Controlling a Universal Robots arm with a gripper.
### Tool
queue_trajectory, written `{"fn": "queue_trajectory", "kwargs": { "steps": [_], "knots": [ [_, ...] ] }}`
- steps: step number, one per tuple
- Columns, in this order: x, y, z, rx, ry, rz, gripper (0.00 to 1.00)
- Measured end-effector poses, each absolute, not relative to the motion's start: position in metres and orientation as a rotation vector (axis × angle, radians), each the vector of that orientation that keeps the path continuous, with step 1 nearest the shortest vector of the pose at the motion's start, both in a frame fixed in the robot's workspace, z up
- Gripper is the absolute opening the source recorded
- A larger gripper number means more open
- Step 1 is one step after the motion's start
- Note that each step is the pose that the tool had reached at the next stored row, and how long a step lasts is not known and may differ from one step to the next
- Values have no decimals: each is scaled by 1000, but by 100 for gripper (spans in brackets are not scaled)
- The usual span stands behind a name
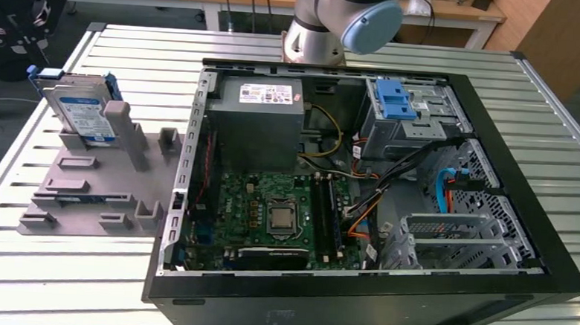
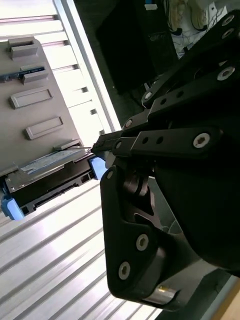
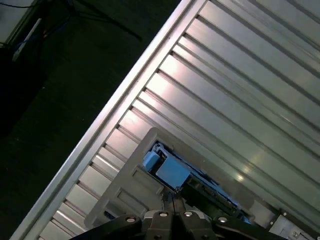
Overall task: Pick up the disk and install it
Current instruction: 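Pick up the disk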
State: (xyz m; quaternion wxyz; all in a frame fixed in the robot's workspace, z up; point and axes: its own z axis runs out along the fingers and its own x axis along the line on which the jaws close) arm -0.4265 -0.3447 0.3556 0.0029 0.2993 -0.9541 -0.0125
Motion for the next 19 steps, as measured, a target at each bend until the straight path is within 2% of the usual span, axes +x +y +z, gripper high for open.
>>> {"fn": "queue_trajectory", "kwargs": {
  "steps": [19],
  "knots": [
    [-427, -345, 354, 1438, -2782, -37, 11]
  ]
}}
